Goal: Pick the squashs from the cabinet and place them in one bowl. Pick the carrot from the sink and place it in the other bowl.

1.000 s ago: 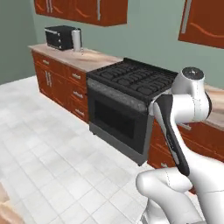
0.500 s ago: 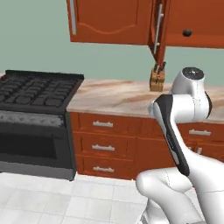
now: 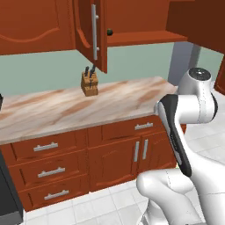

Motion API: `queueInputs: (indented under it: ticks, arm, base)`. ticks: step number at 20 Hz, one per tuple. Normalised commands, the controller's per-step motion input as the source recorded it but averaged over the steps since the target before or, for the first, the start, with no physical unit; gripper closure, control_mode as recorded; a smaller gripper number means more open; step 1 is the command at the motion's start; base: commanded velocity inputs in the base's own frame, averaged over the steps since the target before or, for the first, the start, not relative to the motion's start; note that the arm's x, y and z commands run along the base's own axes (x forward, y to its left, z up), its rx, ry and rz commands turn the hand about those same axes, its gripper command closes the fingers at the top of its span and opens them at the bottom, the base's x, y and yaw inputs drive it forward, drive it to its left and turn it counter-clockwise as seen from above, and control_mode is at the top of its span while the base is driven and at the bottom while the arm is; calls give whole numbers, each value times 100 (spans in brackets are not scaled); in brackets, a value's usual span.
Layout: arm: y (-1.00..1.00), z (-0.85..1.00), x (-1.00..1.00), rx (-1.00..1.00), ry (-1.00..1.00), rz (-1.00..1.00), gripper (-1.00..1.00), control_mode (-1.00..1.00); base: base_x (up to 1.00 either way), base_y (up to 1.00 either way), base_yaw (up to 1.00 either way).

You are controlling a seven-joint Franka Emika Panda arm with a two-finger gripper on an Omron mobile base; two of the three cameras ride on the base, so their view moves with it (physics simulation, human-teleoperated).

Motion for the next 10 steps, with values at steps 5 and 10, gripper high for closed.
queueInputs:
  ticks: [5,10]
  arm:
    - [0,0,0,0,0,0,-100,100]
    - [0,0,0,0,0,0,-100,100]
  base:
    - [57,-3,-3]
    - [66,-7,3]
